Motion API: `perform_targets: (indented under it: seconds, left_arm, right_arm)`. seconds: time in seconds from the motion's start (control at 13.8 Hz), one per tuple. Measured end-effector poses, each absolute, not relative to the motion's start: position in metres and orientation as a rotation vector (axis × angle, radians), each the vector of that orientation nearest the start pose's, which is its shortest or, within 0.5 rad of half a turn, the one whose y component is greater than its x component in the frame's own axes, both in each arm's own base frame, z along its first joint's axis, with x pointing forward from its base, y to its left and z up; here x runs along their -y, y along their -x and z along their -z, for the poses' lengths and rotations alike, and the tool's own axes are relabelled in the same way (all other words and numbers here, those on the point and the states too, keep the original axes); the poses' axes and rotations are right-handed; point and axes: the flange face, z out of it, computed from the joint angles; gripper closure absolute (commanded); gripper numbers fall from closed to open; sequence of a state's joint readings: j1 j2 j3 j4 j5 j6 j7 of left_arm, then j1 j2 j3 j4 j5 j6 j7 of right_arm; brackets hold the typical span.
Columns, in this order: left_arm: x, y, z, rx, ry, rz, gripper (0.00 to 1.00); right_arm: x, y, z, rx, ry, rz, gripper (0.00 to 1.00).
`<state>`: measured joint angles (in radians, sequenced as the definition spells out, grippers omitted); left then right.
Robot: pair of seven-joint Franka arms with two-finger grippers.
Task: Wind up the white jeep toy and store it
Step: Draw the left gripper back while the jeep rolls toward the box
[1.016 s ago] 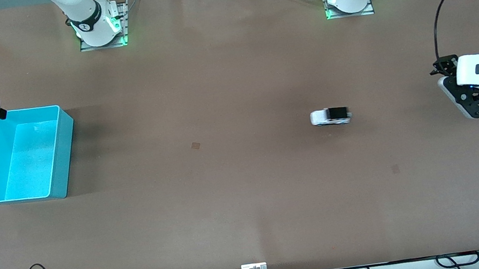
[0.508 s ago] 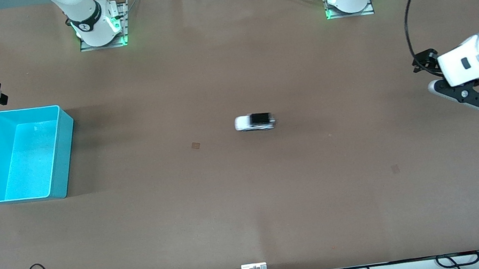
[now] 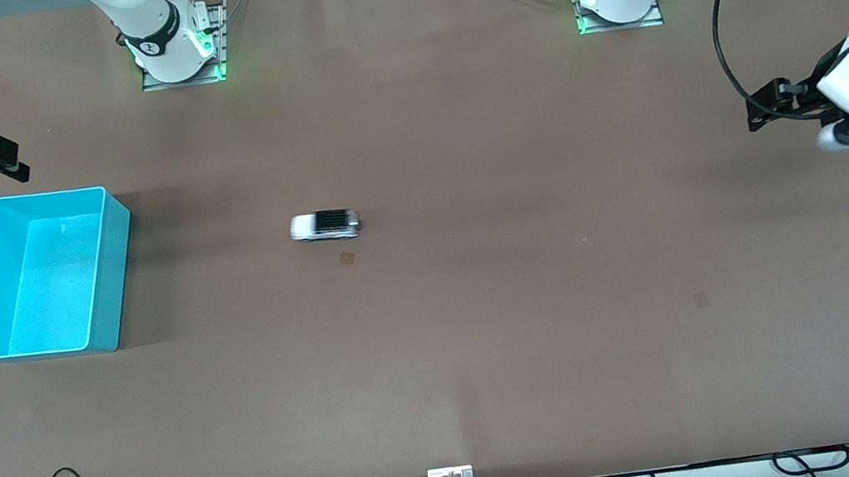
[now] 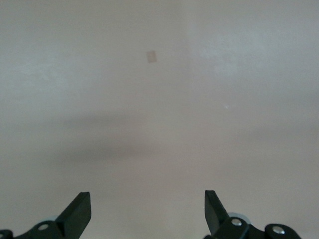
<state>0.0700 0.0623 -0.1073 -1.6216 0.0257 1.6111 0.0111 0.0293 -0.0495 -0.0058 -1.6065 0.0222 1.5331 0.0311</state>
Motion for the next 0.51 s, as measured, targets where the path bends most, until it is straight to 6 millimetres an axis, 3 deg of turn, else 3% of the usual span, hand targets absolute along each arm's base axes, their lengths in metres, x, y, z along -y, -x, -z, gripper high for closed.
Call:
perform_targets:
  seconds: [0.22, 0.51]
  left_arm:
    - [0.01, -0.553, -0.571, -0.038, 3.114, -0.085, 0.0]
    - [0.009, -0.549, -0.569, -0.029, 3.114, -0.086, 0.0]
  right_arm:
    - [-0.016, -0.535, -0.63, -0.013, 3.12, -0.044, 0.0]
    - [-0.017, -0.538, -0.624, -0.013, 3.12, -0.061, 0.0]
